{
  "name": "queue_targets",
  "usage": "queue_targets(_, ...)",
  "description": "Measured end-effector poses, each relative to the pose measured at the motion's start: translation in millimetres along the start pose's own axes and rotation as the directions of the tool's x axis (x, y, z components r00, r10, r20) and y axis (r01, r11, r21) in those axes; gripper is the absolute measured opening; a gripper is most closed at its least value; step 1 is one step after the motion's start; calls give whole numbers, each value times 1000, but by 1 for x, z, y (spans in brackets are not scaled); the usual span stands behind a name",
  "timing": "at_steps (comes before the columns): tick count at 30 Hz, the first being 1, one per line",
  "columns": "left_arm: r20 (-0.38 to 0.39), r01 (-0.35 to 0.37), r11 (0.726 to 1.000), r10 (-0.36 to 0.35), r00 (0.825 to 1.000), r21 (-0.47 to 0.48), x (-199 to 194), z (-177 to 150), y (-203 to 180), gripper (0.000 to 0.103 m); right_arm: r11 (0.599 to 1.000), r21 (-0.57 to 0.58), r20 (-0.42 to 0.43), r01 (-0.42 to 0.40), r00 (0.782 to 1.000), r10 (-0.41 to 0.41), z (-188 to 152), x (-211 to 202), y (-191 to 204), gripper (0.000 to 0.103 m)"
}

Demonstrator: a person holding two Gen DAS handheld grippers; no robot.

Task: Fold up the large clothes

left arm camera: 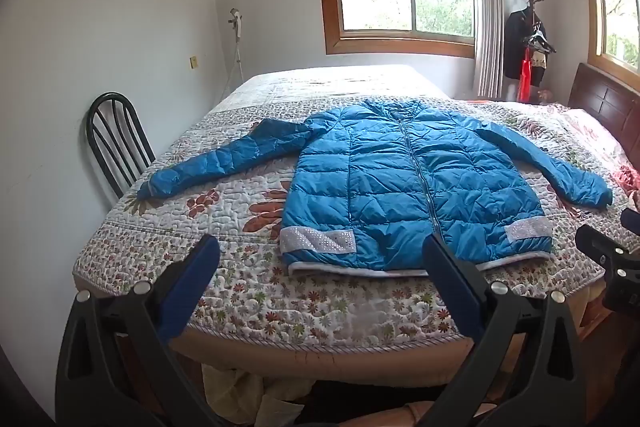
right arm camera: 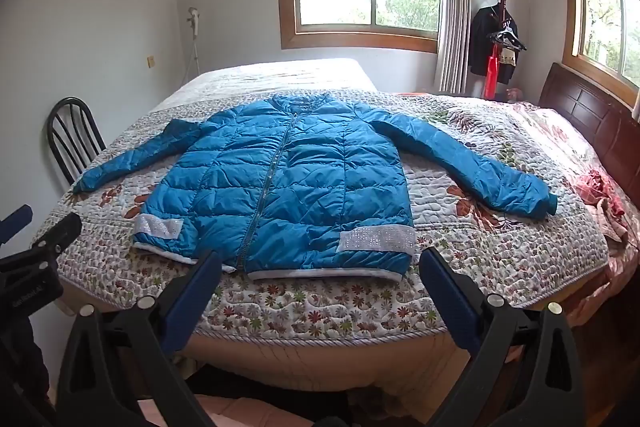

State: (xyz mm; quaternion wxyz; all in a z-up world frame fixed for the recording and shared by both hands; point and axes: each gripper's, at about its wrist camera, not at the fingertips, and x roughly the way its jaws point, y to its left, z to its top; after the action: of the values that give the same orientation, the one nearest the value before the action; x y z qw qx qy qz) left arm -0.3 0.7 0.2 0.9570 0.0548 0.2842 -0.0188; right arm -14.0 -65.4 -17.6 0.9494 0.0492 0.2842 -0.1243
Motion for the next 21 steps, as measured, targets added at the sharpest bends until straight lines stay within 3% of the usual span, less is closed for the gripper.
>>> queue_targets(21, -13, -4, 1000, 4, 1000, 2, 4, 0, 4, 100, 1000, 0, 0, 0, 1000, 0, 0, 3, 0, 99)
